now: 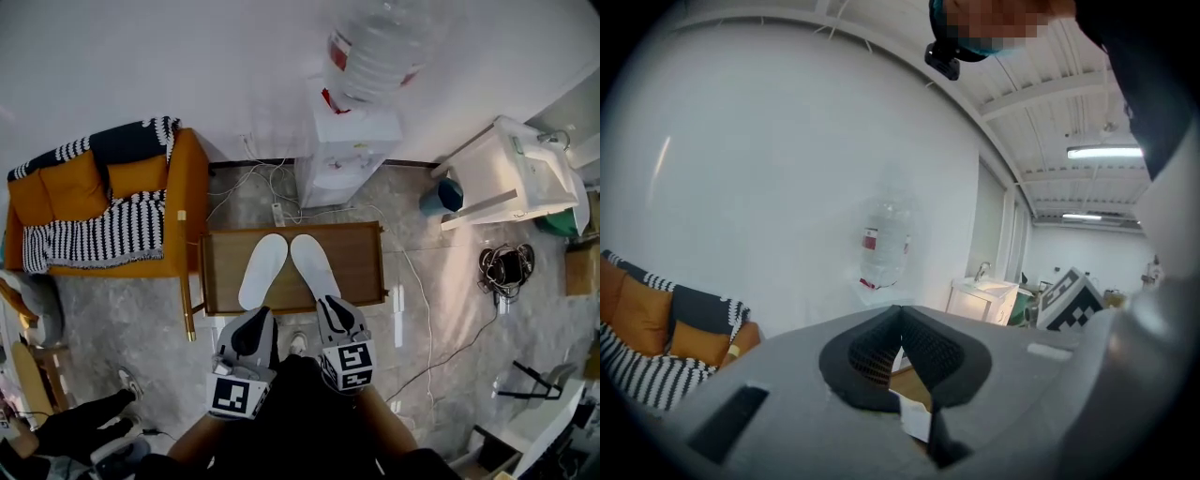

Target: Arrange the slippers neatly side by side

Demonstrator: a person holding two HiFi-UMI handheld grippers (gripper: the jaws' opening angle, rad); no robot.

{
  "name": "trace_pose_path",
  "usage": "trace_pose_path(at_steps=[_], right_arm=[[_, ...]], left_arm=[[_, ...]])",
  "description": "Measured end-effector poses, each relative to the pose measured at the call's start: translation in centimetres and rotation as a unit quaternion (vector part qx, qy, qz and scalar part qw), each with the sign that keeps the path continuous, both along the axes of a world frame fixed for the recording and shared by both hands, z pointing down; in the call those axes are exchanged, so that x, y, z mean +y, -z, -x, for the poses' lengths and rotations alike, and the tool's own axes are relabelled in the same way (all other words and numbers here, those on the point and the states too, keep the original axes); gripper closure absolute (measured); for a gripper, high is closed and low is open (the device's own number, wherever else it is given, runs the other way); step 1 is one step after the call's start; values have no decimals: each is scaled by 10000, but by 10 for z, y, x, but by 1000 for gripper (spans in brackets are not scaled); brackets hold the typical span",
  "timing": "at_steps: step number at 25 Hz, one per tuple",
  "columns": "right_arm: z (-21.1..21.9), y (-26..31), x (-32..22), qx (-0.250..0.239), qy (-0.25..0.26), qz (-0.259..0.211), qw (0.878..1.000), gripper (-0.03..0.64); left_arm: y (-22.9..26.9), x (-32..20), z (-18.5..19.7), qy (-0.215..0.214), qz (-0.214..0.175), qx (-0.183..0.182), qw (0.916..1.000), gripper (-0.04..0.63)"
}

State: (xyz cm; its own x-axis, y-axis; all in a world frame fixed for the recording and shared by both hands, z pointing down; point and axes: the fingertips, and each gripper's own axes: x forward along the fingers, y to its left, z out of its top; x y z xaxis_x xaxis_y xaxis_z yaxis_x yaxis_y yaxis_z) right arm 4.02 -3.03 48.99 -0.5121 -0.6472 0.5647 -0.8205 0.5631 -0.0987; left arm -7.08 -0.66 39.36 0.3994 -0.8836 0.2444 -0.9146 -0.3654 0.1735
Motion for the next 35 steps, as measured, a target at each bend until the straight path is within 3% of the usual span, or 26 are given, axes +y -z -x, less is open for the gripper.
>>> trace_pose_path(at_steps=[3,6,22,35], right_arm=[[5,-19,-15,264,-7,260,9993,587],[5,-38,-30,463,-5,511,9976,531],[-10,-182,-62,1282,561,1827,9732,499],[-19,-255,-76,1731,719,2235,9565,476]], left_arm=[[-2,-19,7,-234,41,0,9997,581],[-4,-37,9,-333,78,66,9994,581],[-30,-58,-1,55,165,14,9998,581],[-58,-62,-11,-26,313,27,9995,581]])
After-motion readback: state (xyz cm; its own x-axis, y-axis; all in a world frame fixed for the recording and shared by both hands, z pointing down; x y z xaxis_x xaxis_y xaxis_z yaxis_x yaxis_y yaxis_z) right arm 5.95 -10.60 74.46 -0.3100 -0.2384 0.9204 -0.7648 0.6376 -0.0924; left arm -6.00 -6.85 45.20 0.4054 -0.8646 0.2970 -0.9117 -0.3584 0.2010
